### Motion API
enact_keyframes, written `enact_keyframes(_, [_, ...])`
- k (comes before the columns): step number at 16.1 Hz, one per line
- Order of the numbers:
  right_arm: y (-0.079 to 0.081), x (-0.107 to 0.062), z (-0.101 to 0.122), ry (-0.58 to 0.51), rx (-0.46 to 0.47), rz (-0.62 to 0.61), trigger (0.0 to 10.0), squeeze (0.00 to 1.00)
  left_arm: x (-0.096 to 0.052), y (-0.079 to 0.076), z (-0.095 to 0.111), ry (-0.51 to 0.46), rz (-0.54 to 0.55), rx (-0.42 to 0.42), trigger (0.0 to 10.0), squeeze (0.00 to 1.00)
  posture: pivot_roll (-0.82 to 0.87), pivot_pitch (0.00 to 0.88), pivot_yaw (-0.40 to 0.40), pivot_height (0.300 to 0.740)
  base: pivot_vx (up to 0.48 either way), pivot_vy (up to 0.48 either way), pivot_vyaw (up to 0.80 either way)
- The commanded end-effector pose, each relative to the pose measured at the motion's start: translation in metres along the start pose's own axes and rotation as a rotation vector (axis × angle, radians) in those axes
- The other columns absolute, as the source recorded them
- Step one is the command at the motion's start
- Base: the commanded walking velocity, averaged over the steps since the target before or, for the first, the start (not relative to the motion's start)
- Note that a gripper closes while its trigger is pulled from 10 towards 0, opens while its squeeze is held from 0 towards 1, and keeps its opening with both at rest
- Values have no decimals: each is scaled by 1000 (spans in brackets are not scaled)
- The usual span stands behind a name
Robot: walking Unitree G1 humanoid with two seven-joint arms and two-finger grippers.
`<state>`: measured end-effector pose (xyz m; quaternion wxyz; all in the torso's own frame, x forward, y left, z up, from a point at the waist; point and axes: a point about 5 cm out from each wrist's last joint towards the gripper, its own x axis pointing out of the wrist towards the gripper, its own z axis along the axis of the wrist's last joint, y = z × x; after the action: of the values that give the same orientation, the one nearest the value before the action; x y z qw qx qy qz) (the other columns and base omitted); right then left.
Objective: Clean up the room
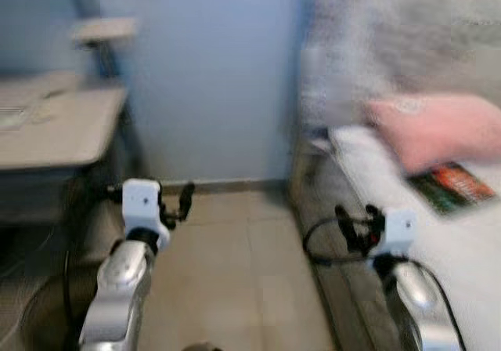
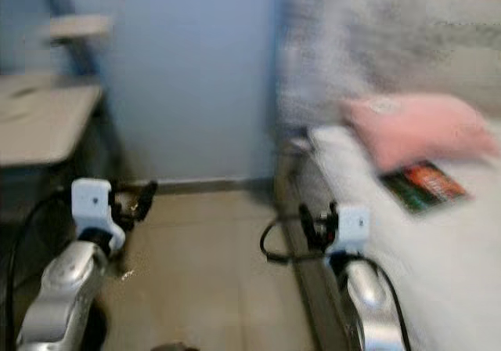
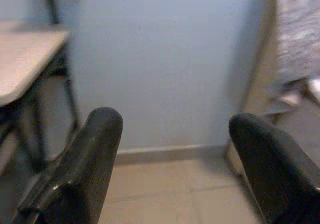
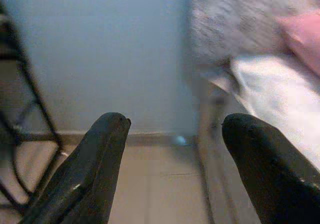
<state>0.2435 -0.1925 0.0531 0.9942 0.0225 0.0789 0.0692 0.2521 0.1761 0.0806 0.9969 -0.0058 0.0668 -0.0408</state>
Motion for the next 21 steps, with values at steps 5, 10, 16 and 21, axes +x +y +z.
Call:
enact_keyframes(5, [3, 7, 2, -15, 20, -27, 10000, 0, 6, 8, 2, 10, 27, 19, 10000, 0, -42, 0, 16, 740, 473, 0, 0])
enact_keyframes(10, [3, 9, 7, -46, 9, -33, 10000, 0, 16, 10, 19, -48, -19, 63, 10000, 0, -40, 0, 22, 740, 480, 0, 0])
enact_keyframes(16, [4, 6, 2, -30, 26, -45, 10000, 0, 11, 4, 11, -23, -43, 51, 10000, 0, -37, 0, 27, 740, 480, 0, 0])
enact_keyframes(21, [4, -36, -7, 35, -35, -19, 10000, 0, -33, -30, -14, 126, -376, 69, 10000, 0, -31, 0, 16, 740, 288, 0, 0])
